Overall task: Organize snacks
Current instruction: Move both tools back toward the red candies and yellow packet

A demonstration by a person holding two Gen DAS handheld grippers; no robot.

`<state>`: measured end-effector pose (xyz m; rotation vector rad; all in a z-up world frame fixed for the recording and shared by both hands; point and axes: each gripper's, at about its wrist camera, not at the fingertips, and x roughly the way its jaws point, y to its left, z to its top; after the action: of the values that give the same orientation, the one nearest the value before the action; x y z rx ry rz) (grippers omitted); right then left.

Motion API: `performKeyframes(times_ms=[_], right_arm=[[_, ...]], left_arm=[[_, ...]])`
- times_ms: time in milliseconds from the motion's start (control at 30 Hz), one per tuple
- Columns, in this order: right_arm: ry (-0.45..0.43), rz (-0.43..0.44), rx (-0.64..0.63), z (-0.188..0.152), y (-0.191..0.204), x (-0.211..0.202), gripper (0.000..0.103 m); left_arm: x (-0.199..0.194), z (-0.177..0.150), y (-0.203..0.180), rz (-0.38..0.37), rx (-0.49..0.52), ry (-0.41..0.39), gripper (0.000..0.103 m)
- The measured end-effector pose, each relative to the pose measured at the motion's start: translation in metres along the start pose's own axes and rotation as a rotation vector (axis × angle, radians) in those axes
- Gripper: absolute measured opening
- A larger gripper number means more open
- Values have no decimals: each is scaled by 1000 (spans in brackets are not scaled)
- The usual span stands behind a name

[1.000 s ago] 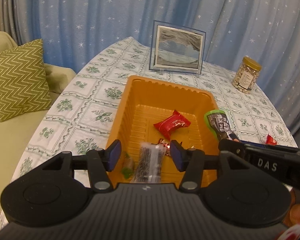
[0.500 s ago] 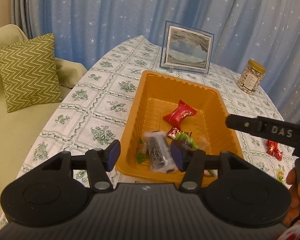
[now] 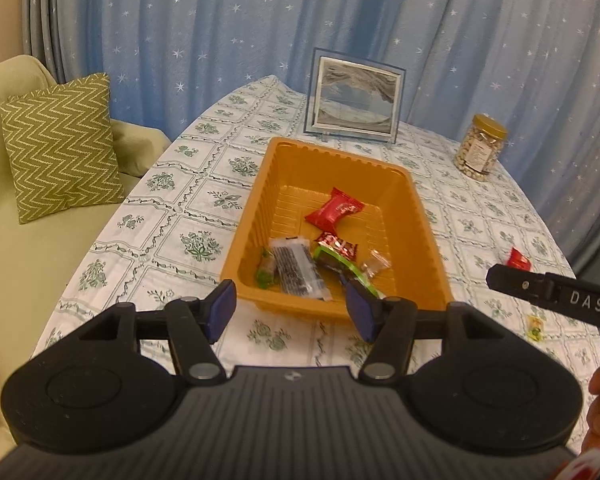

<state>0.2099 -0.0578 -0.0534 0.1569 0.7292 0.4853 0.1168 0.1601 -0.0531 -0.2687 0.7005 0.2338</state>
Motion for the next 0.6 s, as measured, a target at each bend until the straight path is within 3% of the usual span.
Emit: performKeyframes(times_ms=[600], right_arm=[[-59,-79,28,-26,-14,-84,63]], left_arm=[[-57,-21,-43,-63,46,-54,76]])
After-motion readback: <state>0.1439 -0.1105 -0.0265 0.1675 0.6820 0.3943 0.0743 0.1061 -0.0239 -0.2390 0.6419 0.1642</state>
